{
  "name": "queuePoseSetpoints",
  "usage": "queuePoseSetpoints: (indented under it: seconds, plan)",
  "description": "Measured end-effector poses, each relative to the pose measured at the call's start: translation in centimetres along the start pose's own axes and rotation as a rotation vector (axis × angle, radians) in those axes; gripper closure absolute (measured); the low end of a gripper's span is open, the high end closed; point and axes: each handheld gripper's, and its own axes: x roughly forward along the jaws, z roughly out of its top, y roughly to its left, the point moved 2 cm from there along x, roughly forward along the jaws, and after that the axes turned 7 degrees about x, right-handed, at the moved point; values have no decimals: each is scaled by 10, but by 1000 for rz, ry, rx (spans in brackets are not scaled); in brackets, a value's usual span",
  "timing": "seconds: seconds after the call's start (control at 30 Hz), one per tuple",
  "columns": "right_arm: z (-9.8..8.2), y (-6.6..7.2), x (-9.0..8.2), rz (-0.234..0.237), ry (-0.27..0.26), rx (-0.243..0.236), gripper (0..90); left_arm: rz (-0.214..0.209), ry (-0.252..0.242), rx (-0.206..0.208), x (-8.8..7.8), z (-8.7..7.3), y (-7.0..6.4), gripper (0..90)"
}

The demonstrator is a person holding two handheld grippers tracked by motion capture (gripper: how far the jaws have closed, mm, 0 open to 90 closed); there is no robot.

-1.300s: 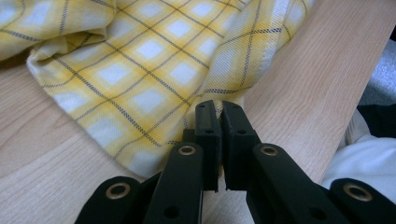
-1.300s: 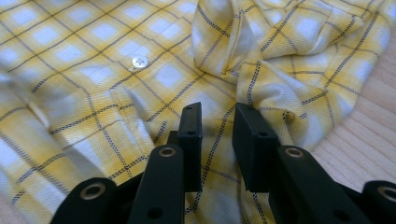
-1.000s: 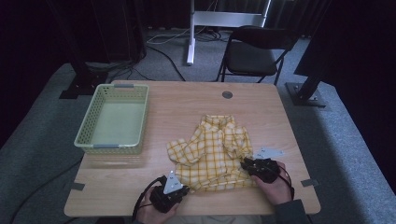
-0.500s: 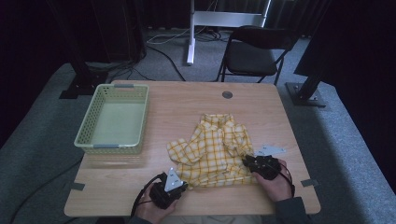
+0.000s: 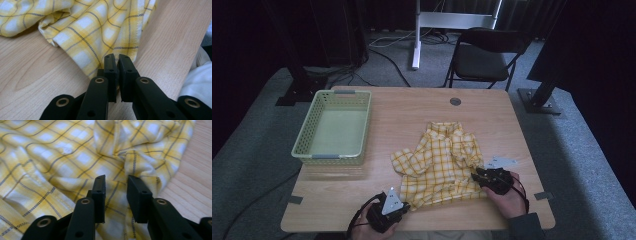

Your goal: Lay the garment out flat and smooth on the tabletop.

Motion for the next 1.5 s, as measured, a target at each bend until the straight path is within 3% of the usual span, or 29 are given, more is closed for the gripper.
queuePoseSetpoints:
  seconds: [0.27,0.5,1.0,1.23,1.5]
  plan:
    - [4,14,-4,66,-3,-37,688,-10,-11,-2,4,4,-2,823]
    - [4,21,-10,71,-7,-57,678,-56,-63,-4,0,5,-3,766]
    - [12,19,-12,47,-70,-44,612,33,-116,-78,-21,4,24,671]
    - [19,22,-4,45,-64,-56,589,77,-130,-96,-25,8,36,640]
    - [21,17,12,24,-23,-43,585,96,-112,-97,-16,15,49,613]
